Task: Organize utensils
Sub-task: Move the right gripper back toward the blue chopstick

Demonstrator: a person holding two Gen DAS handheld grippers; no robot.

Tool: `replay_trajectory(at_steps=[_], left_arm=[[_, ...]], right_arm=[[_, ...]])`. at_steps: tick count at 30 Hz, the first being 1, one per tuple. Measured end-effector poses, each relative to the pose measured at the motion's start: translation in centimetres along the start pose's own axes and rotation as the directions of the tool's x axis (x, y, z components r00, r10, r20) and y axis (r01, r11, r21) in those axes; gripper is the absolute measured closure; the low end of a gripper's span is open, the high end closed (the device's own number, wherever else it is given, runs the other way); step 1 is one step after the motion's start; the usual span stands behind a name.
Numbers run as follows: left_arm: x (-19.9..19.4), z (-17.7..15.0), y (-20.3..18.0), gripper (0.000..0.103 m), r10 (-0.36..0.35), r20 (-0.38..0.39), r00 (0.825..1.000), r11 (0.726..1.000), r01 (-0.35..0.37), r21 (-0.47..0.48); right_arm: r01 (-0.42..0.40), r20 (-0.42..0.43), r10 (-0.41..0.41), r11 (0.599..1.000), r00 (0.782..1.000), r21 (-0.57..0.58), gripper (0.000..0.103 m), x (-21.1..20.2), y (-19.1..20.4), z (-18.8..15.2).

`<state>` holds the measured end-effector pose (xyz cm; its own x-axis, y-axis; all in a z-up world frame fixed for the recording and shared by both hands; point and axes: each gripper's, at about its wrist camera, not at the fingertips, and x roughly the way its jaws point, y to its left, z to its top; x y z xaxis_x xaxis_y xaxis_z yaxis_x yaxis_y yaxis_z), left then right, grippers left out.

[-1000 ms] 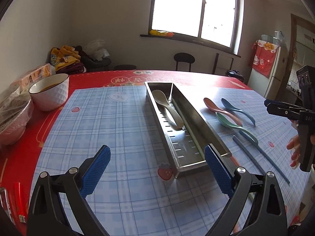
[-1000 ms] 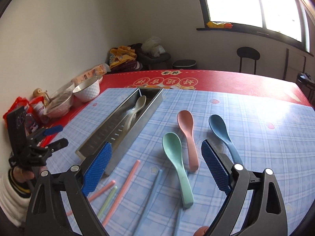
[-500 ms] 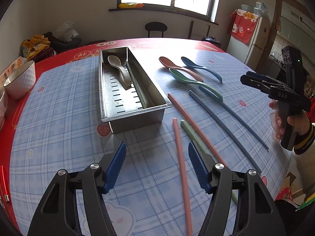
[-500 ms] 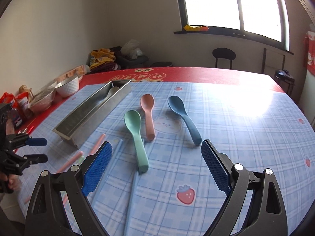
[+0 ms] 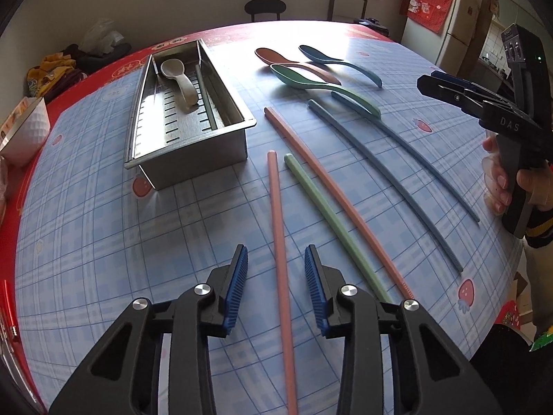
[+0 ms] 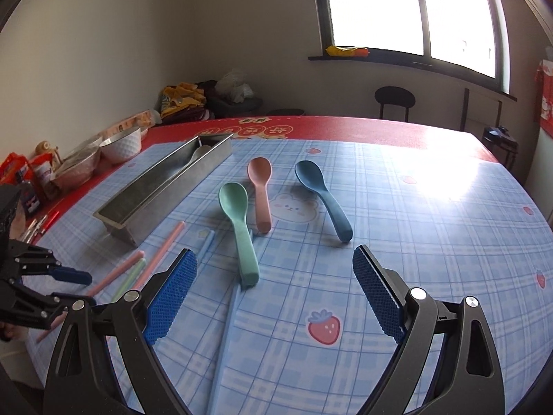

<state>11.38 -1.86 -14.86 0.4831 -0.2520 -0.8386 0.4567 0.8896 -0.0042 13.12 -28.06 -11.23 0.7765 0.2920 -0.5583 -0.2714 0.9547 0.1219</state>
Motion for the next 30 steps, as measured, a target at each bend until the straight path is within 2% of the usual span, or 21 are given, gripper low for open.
replay_trajectory(at_steps=[5,14,25,30], left_arm=[[-0.1,-0.2,0.3,0.077,0.011,0.016,1.000,1.000,-0.010,-0.012],[-0.3,-0.5,1.7,0.097,0.005,0.042,0.999,0.998,-0.002,-0.070],[-0.4,-0.5,2.1,0.097,-0.009,0.055,0.998,0.996,0.014,-0.085],[-0.8,-0.5,2.5,0.097,-0.015,0.085,0.996,0.995,0.023,-0.100]], right_arm=[[-0.027,0.008,0.027,0.999,1.000,0.023,0.014,-0.1,-0.4,0.0],[-0.046,-0.007,0.046,0.997,0.999,0.066,0.014,0.2,-1.1,0.0],[-0.038,-0.019,0.039,0.997,0.999,0.066,0.014,0.5,-1.0,-0.1],[-0.037,-0.036,0.040,0.997,0.999,0.071,0.014,0.9,-1.1,0.0]])
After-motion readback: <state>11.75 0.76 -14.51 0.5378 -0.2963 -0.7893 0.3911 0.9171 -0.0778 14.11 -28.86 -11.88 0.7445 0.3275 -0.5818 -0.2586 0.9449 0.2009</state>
